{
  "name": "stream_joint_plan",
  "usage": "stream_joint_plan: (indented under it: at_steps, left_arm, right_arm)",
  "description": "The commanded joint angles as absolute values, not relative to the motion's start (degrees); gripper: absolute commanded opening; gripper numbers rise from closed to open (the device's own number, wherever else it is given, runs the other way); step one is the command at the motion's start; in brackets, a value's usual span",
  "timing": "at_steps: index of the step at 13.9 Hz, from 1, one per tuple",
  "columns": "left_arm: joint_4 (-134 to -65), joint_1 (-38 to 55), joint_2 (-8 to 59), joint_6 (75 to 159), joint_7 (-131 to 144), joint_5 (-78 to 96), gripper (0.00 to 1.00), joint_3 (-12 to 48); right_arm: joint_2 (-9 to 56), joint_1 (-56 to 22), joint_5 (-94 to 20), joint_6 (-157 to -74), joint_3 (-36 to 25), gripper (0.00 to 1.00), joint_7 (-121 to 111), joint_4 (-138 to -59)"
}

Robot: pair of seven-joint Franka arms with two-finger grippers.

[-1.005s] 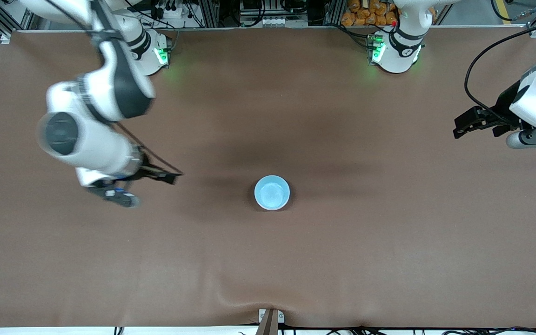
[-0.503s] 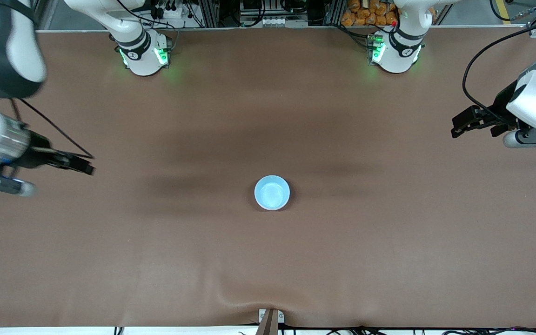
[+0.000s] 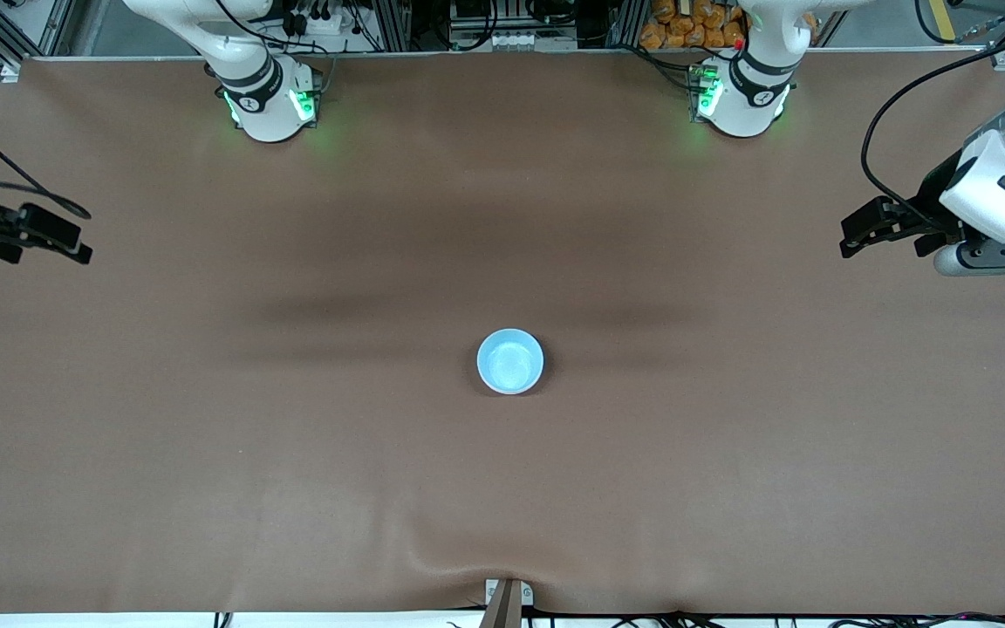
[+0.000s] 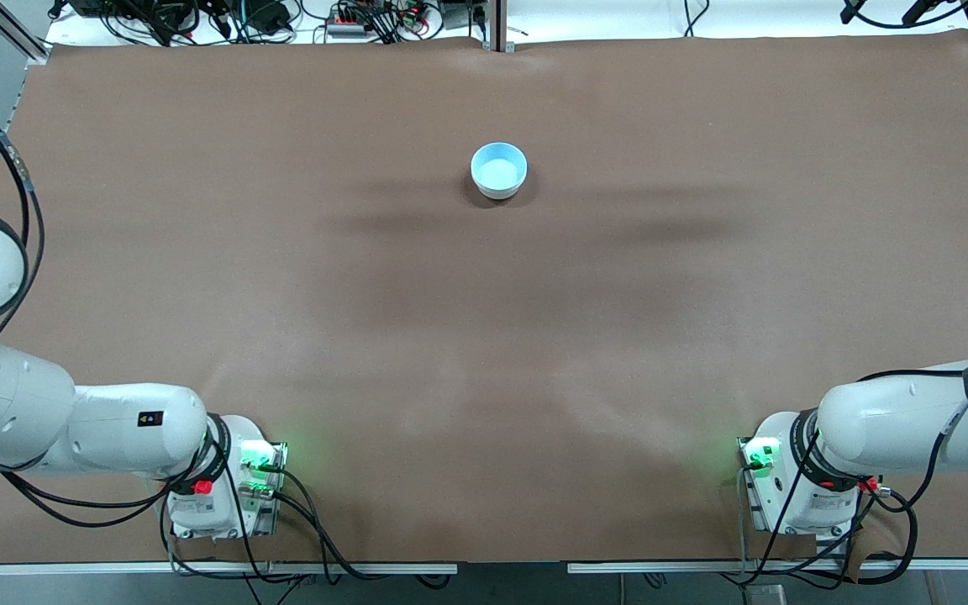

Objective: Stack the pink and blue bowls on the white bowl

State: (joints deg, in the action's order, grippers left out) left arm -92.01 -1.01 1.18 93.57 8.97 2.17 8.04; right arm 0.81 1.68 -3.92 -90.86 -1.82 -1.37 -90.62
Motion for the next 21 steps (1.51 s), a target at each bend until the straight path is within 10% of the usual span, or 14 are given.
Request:
stream_joint_plan:
  at_steps: [1,21]
  left_arm:
    - [-92.02,0.7,0.35,93.25,8.44,2.72,1.0,5.89]
    - [-90.18,0.35,0.35,93.08,7.29,0.53,1.0,6.24]
  right_arm:
    - [0.26,1.68,0.07,-88.69,-0.79,1.0,-2.9,-89.13]
    - [0.62,3.08,-5.1,-81.12,-1.14,1.0,2.46,-86.13]
